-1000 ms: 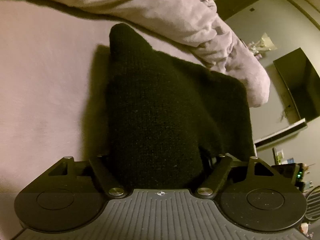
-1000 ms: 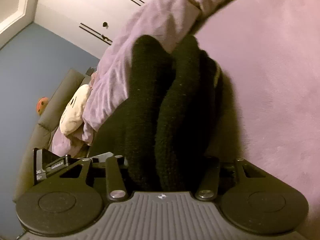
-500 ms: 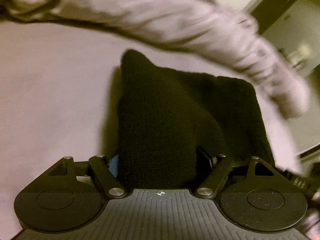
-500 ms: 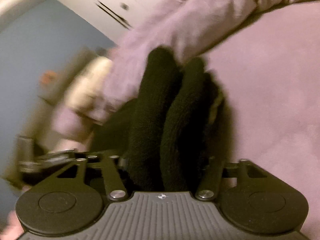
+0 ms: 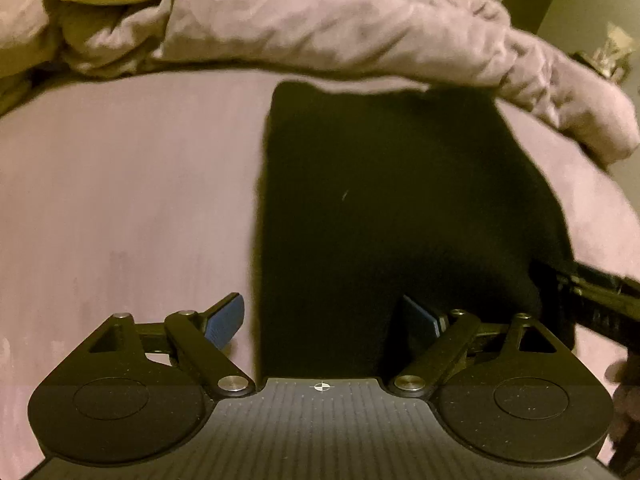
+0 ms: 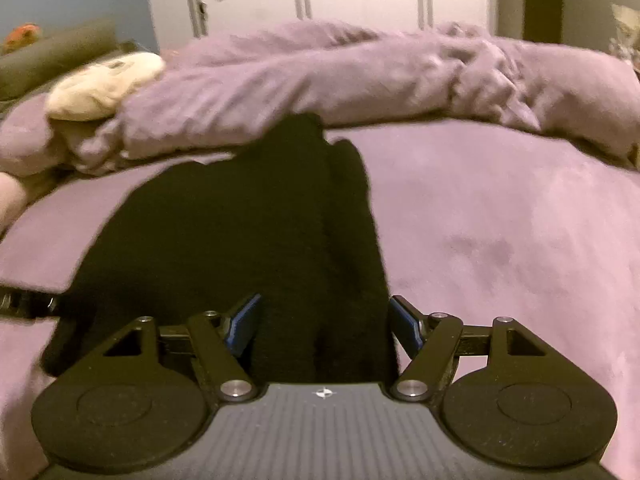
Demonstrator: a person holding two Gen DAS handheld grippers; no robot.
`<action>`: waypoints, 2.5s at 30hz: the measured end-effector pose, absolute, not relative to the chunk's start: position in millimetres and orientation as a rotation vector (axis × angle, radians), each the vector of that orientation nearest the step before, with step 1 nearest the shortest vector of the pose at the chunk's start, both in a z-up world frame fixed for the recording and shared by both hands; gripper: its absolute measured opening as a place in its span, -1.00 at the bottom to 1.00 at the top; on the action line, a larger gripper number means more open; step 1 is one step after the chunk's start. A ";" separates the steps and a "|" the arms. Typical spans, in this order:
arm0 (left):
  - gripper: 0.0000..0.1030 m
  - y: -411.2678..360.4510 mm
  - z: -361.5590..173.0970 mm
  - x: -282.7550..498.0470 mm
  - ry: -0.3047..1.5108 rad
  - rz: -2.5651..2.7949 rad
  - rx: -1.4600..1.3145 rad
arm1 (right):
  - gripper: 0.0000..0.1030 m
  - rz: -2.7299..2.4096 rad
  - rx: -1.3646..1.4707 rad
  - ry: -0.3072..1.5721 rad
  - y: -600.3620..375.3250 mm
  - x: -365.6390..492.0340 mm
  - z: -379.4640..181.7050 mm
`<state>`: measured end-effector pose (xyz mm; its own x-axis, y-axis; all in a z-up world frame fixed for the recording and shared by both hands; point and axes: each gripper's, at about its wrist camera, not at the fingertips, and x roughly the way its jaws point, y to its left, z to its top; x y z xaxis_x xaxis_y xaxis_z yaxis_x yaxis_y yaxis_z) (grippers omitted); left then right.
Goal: Fold small clothes
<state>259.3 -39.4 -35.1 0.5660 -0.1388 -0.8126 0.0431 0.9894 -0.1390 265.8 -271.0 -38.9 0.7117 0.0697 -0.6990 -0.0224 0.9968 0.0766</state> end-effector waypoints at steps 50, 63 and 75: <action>0.97 -56.6 44.7 65.1 0.829 0.005 -0.003 | 0.92 -0.013 -0.070 0.875 -188.2 70.4 48.2; 0.97 -58.9 47.5 61.5 0.825 -0.001 -0.008 | 0.92 -0.010 -0.070 0.874 -189.7 67.1 51.2; 0.97 -63.5 46.2 64.3 0.831 -0.010 -0.006 | 0.92 -0.020 -0.056 0.891 -188.9 68.4 48.9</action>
<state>64.3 -63.5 46.2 0.6739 -0.0113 -0.7388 0.0065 0.9999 -0.0094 68.4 -188.9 48.9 0.6288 -0.0408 -0.7765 -0.0055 0.9984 -0.0569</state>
